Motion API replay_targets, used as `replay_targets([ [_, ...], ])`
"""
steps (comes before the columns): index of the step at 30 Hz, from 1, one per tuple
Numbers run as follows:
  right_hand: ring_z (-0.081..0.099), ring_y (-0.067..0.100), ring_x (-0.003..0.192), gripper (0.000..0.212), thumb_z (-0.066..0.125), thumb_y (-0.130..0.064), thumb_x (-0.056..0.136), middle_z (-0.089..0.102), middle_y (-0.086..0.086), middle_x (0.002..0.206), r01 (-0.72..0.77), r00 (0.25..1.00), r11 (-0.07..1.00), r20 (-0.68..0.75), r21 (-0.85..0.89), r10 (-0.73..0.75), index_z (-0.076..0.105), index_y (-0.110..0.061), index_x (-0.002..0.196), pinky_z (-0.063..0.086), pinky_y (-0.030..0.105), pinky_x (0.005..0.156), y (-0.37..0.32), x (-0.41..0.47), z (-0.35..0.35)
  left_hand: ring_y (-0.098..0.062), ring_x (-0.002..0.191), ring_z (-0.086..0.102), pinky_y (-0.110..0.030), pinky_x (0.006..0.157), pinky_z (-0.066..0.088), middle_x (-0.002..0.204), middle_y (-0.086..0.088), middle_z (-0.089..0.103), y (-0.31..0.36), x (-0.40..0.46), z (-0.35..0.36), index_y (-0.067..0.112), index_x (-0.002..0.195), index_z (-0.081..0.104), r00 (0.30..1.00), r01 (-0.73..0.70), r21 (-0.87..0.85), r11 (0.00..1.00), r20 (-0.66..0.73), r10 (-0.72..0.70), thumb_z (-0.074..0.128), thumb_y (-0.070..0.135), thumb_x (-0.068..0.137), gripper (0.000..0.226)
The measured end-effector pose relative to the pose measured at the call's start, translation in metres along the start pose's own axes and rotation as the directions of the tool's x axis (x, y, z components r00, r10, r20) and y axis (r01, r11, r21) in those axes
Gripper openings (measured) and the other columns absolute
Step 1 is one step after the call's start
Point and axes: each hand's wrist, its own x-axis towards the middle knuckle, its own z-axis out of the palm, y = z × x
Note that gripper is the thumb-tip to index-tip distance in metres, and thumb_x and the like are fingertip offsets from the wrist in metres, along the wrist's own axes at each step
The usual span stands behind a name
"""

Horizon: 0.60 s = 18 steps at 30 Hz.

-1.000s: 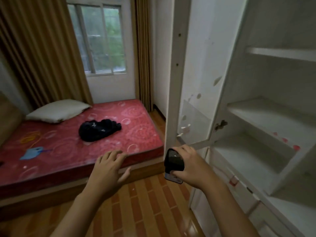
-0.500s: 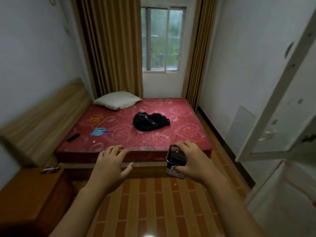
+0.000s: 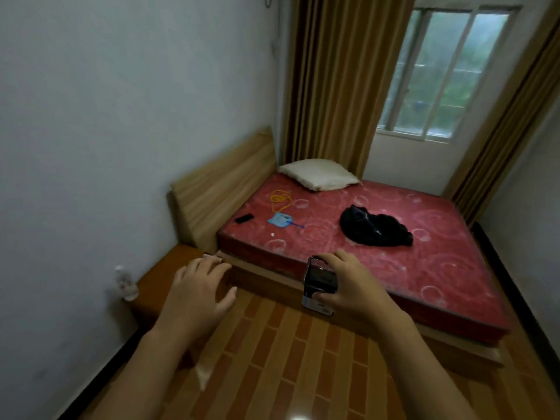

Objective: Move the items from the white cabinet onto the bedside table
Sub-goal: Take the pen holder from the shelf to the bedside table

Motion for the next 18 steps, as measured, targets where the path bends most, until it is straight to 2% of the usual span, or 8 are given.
replay_targets([
  [5, 0.043, 0.014, 0.119, 0.086, 0.081, -0.045, 0.083, 0.043, -0.013, 0.128, 0.109, 0.991, 0.993, 0.075, 0.042, -0.112, 0.036, -0.029, 0.154, 0.050, 0.033, 0.096, -0.043, 0.084, 0.043, -0.018, 0.132, 0.045, -0.044, 0.108, 0.041, 0.142, 0.005, 0.052, -0.077, -0.007, -0.001, 0.029, 0.138, 0.056, 0.986, 0.165, 0.006, 0.986, 0.001, -0.165, 0.039, 0.063, 0.091, 0.060],
  [11, 0.042, 0.017, 0.128, 0.091, 0.081, -0.048, 0.083, 0.042, -0.008, 0.139, 0.190, 0.969, 0.978, 0.145, 0.085, -0.201, 0.034, -0.025, 0.157, 0.049, 0.034, 0.101, -0.079, 0.192, 0.107, -0.016, 0.135, 0.042, -0.044, 0.112, 0.040, 0.145, 0.007, 0.049, -0.172, 0.019, 0.026, 0.031, 0.142, 0.051, 0.956, 0.293, 0.027, 0.956, 0.020, -0.294, 0.039, 0.063, 0.093, 0.059],
  [18, 0.042, 0.013, 0.119, 0.088, 0.080, -0.047, 0.083, 0.043, -0.010, 0.131, 0.240, 0.935, 0.963, 0.237, 0.124, -0.264, 0.034, -0.028, 0.155, 0.050, 0.032, 0.097, -0.103, 0.330, 0.174, -0.014, 0.136, 0.040, -0.041, 0.111, 0.040, 0.147, 0.010, 0.048, -0.263, 0.086, 0.058, 0.033, 0.144, 0.048, 0.918, 0.386, 0.041, 0.921, 0.075, -0.388, 0.037, 0.063, 0.093, 0.060],
])
